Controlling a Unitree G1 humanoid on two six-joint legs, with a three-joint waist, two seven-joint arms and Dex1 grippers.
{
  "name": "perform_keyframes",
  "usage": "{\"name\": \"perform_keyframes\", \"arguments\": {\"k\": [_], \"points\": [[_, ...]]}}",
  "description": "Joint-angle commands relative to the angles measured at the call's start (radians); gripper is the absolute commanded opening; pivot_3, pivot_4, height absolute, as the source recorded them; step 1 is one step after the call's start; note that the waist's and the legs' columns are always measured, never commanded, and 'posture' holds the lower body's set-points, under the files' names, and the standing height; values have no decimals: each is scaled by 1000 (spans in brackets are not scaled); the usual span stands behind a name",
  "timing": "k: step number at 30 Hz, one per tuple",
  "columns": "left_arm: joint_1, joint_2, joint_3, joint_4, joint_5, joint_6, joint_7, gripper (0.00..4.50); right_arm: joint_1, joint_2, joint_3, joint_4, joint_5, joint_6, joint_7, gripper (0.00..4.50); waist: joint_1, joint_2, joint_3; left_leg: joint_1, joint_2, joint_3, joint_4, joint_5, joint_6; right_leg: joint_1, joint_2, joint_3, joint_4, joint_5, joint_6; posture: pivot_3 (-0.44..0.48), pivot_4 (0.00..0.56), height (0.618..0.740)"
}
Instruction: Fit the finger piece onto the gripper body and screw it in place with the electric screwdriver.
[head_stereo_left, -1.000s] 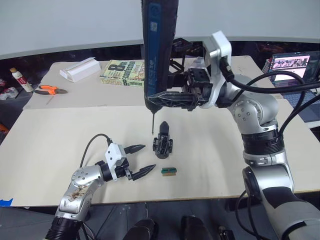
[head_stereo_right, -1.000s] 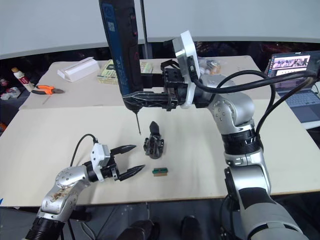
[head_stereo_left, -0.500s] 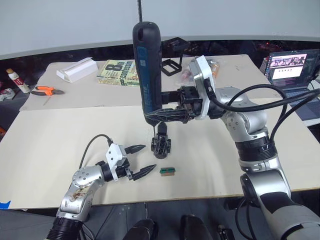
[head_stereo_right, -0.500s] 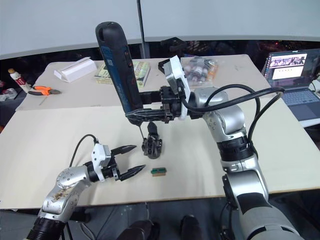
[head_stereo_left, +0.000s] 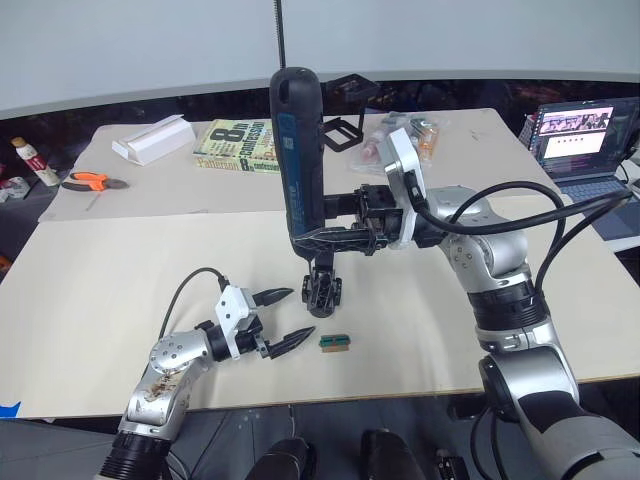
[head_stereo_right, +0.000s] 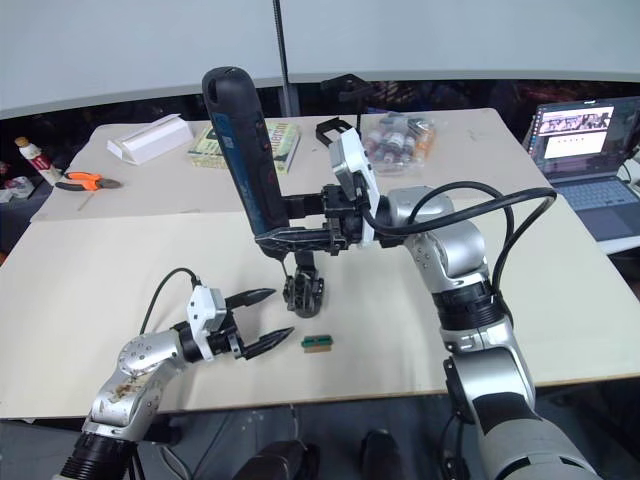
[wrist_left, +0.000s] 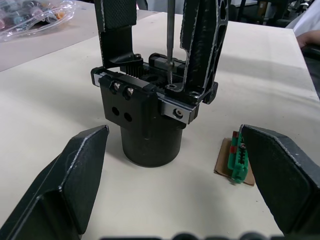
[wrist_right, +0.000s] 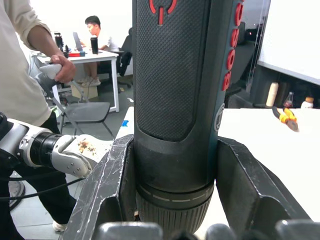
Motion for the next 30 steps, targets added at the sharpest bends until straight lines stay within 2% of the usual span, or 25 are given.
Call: {"name": "perform_keyframes", "arguments": {"k": [1, 30], "points": [[-18, -8, -1, -20, -9, -4, 10, 4500, -13, 5, -23, -38, 9, -37, 3, 1863, 0, 0, 0, 0, 0, 0, 0, 0, 0, 0, 0, 0, 0, 0, 0, 0, 150, 740], [-29, -3, -19, -33, -8, 22, 10, 4500, 0, -13, -26, -51, 12, -15, 33, 1863, 0, 0, 0, 0, 0, 0, 0, 0, 0, 0, 0, 0, 0, 0, 0, 0, 150, 740]]}}
